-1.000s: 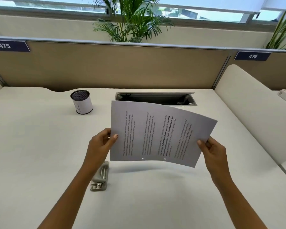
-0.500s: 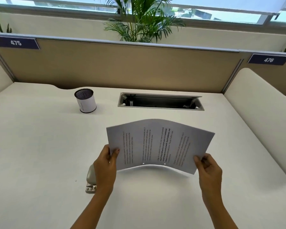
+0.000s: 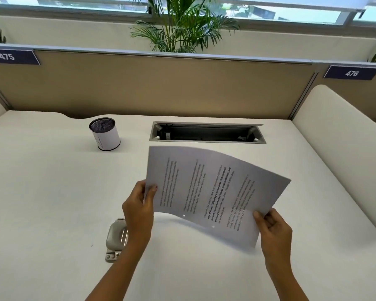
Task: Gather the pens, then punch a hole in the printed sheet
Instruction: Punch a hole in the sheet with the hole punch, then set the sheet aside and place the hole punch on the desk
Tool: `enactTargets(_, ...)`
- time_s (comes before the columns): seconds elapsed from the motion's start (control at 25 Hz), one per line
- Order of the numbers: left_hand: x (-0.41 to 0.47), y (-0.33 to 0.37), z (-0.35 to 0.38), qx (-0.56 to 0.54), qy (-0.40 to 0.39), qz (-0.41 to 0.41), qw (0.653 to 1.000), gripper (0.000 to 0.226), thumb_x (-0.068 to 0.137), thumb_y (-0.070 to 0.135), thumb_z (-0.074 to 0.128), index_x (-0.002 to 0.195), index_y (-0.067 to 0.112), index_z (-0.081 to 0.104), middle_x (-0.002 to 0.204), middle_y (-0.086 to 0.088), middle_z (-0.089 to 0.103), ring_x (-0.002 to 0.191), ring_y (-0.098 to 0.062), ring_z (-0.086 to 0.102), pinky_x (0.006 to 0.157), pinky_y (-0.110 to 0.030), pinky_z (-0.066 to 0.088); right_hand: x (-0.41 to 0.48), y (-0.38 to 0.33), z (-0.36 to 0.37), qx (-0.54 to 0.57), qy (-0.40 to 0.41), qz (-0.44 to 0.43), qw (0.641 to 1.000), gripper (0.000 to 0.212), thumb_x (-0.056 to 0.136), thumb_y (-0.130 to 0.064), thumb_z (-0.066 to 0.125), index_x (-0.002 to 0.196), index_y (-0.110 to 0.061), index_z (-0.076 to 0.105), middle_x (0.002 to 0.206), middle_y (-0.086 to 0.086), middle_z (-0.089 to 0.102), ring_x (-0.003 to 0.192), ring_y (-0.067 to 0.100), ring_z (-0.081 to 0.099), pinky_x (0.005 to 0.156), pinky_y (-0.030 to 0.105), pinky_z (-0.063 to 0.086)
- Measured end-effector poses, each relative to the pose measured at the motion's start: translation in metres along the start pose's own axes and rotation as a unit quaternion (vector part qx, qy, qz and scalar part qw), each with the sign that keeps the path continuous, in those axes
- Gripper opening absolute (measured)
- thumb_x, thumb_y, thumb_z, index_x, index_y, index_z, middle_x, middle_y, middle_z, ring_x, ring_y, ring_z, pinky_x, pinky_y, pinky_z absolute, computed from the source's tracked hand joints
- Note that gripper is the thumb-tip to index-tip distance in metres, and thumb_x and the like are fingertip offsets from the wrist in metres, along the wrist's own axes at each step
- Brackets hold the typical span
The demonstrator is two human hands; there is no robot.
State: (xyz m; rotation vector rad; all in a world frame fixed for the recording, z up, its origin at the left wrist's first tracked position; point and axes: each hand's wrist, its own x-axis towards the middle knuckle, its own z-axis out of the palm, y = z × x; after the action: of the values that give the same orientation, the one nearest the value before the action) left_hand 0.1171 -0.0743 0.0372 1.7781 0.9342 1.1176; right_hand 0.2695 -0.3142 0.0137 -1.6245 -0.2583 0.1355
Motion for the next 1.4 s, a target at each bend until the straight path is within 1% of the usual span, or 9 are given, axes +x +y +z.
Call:
enactTargets(0.12, 0.018, 0.022, 0.016, -0.013, -0.004, 0.025, 1.0, 0.028, 0.097, 0.031, 0.045, 0.115, 0.017, 0.06, 0.109, 0.011, 0.065, 0.083, 0.008, 0.061, 0.068, 0.002, 0.044, 0.005, -0.001, -0.01, 0.049, 0.023, 0.038, 0.998, 0.007, 0.087, -0.016, 0.066, 0.091, -0.02, 0.071, 0.092, -0.005, 0.076, 0.08, 0.017, 0.072, 0.072, 0.024, 0.06)
enactTargets(0.24, 0.017, 0.031, 0.04, -0.02, -0.036, 0.03, 0.999, 0.042, 0.099, 0.032, 0.033, 0.133, 0.015, 0.051, 0.132, 0.011, 0.053, 0.117, 0.001, 0.051, 0.095, 0.001, 0.035, 0.01, 0.002, -0.02, 0.079, 0.091, 0.083, 0.989, 0.011, 0.088, -0.016, 0.066, 0.094, -0.023, 0.071, 0.094, -0.008, 0.076, 0.081, 0.014, 0.072, 0.067, 0.021, 0.06)
enactTargets(0.44, -0.025, 0.005, 0.08, 0.08, -0.209, 0.038, 0.974, 0.04, 0.099, 0.027, 0.039, 0.139, 0.024, 0.042, 0.15, 0.008, 0.037, 0.142, -0.003, 0.021, 0.12, -0.037, 0.016, 0.03, 0.004, -0.038, 0.206, 0.211, 0.143, 0.945, 0.01, 0.09, -0.012, 0.063, 0.098, -0.014, 0.069, 0.102, -0.001, 0.071, 0.093, 0.016, 0.066, 0.083, 0.027, 0.058)
enactTargets(0.52, -0.045, -0.009, 0.092, 0.157, -0.289, 0.057, 0.943, 0.048, 0.099, 0.034, 0.037, 0.146, 0.022, 0.03, 0.158, 0.009, 0.018, 0.143, 0.001, 0.0, 0.121, -0.034, -0.002, 0.045, 0.003, -0.043, 0.23, 0.258, 0.145, 0.927, 0.007, 0.09, -0.007, 0.062, 0.094, -0.011, 0.067, 0.097, -0.002, 0.07, 0.088, 0.013, 0.066, 0.077, 0.021, 0.058)
enactTargets(0.64, -0.062, -0.023, 0.103, 0.266, -0.306, 0.09, 0.91, 0.059, 0.099, 0.038, 0.034, 0.151, 0.018, 0.014, 0.16, 0.006, 0.002, 0.141, -0.001, -0.012, 0.118, -0.029, -0.011, 0.071, 0.006, -0.047, 0.23, 0.326, 0.158, 0.903, 0.014, 0.089, -0.002, 0.062, 0.101, -0.008, 0.067, 0.092, -0.003, 0.069, 0.076, 0.008, 0.068, 0.068, 0.019, 0.055)
enactTargets(0.84, -0.064, -0.025, 0.105, 0.336, -0.278, 0.114, 0.893, 0.058, 0.099, 0.038, 0.023, 0.151, 0.016, 0.007, 0.157, 0.006, -0.002, 0.147, -0.011, 0.0, 0.118, -0.028, -0.008, 0.1, 0.019, -0.046, 0.176, 0.408, 0.211, 0.871, 0.02, 0.083, -0.001, 0.064, 0.069, -0.015, 0.063, 0.078, -0.005, 0.065, 0.07, 0.012, 0.061, 0.071, 0.023, 0.051)
enactTargets(1.04, -0.067, -0.025, 0.106, 0.35, -0.276, 0.118, 0.887, 0.058, 0.099, 0.037, 0.024, 0.151, 0.015, 0.009, 0.159, 0.003, 0.004, 0.147, -0.011, 0.003, 0.119, -0.03, -0.004, 0.11, 0.028, -0.045, 0.146, 0.418, 0.237, 0.864, 0.024, 0.083, -0.001, 0.064, 0.065, -0.016, 0.06, 0.077, -0.004, 0.063, 0.065, 0.01, 0.059, 0.072, 0.023, 0.052)
enactTargets(1.28, -0.066, -0.027, 0.106, 0.334, -0.273, 0.116, 0.895, 0.059, 0.099, 0.034, 0.032, 0.151, 0.015, 0.01, 0.159, 0.003, 0.007, 0.147, -0.01, 0.003, 0.12, -0.03, -0.002, 0.115, 0.025, -0.049, 0.053, 0.392, 0.263, 0.88, 0.008, 0.086, -0.01, 0.064, 0.079, -0.007, 0.063, 0.099, 0.009, 0.066, 0.095, 0.028, 0.065, 0.087, 0.037, 0.055)
enactTargets(1.4, -0.066, -0.026, 0.106, 0.334, -0.274, 0.113, 0.895, 0.059, 0.098, 0.033, 0.034, 0.151, 0.015, 0.012, 0.159, 0.003, 0.009, 0.147, -0.01, 0.004, 0.12, -0.03, -0.002, 0.116, 0.011, -0.052, -0.052, 0.323, 0.287, 0.9, 0.037, 0.09, -0.021, 0.061, 0.117, 0.003, 0.056, 0.122, 0.017, 0.06, 0.112, 0.036, 0.058, 0.096, 0.041, 0.049)
